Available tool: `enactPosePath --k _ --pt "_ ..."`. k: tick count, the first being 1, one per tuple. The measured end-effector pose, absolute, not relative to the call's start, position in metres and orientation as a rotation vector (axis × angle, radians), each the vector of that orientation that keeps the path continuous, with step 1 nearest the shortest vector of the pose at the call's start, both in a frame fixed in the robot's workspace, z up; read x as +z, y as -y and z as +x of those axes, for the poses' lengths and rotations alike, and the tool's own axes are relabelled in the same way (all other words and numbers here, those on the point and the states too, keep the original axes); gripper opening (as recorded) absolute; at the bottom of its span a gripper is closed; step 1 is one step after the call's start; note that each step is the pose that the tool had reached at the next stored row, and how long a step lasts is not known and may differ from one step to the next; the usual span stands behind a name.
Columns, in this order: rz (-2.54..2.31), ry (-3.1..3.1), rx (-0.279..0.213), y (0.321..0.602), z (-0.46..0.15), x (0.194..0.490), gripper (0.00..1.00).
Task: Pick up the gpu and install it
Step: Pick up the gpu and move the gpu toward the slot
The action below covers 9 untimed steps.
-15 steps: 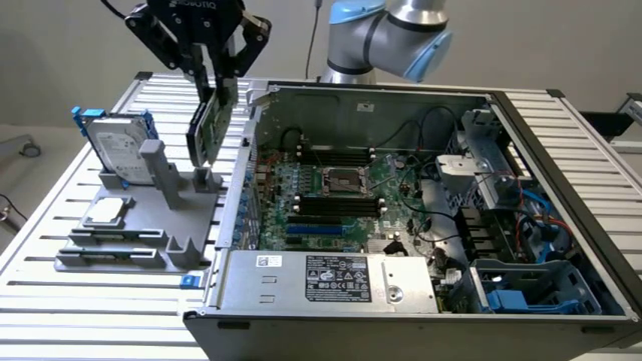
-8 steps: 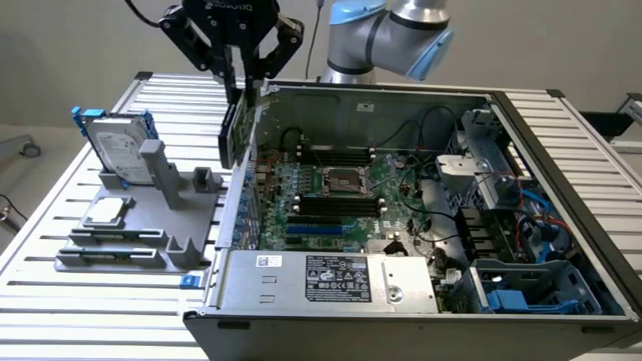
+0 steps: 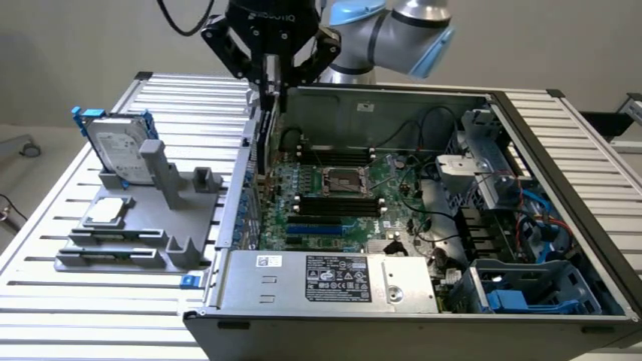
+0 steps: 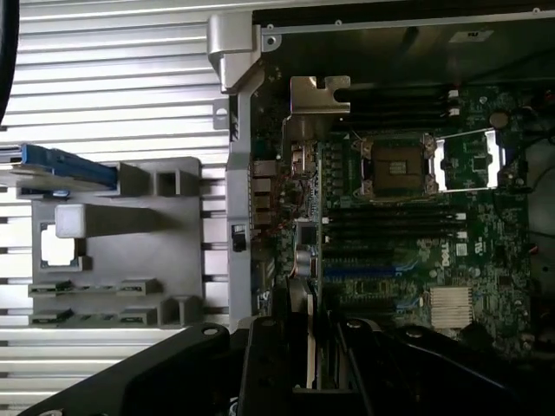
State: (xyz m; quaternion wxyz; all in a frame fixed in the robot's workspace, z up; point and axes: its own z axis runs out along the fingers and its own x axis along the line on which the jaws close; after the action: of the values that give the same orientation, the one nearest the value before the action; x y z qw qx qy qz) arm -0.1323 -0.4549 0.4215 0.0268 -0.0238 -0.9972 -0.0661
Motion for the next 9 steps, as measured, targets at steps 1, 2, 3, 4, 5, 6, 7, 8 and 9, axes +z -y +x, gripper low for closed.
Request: enactPosePath --k 1,2,3,4,5,6,7,8,9 --pt "-0.073 3.08 -0.204 0.455 -0.128 0.42 0.27" --pt "-0.073 3.08 -0.203 0.455 -0.123 0.418 0.27" --pt "-0.073 3.08 -0.203 0.455 -0.119 0.416 0.27" --pt "-0.074 3.08 -0.202 0.455 -0.114 0.414 0.27" --pt "-0.073 3.081 -0.201 0.455 -0.11 0.413 0.27" --pt "-0.073 3.081 -0.2 0.455 -0.105 0.411 0.27" --pt "-0.074 3.081 -0.199 0.454 -0.101 0.409 0.27" --pt "-0.074 3.081 -0.198 0.454 -0.096 0.407 0.27" --pt "-0.074 3.081 -0.197 0.453 -0.092 0.405 0.27"
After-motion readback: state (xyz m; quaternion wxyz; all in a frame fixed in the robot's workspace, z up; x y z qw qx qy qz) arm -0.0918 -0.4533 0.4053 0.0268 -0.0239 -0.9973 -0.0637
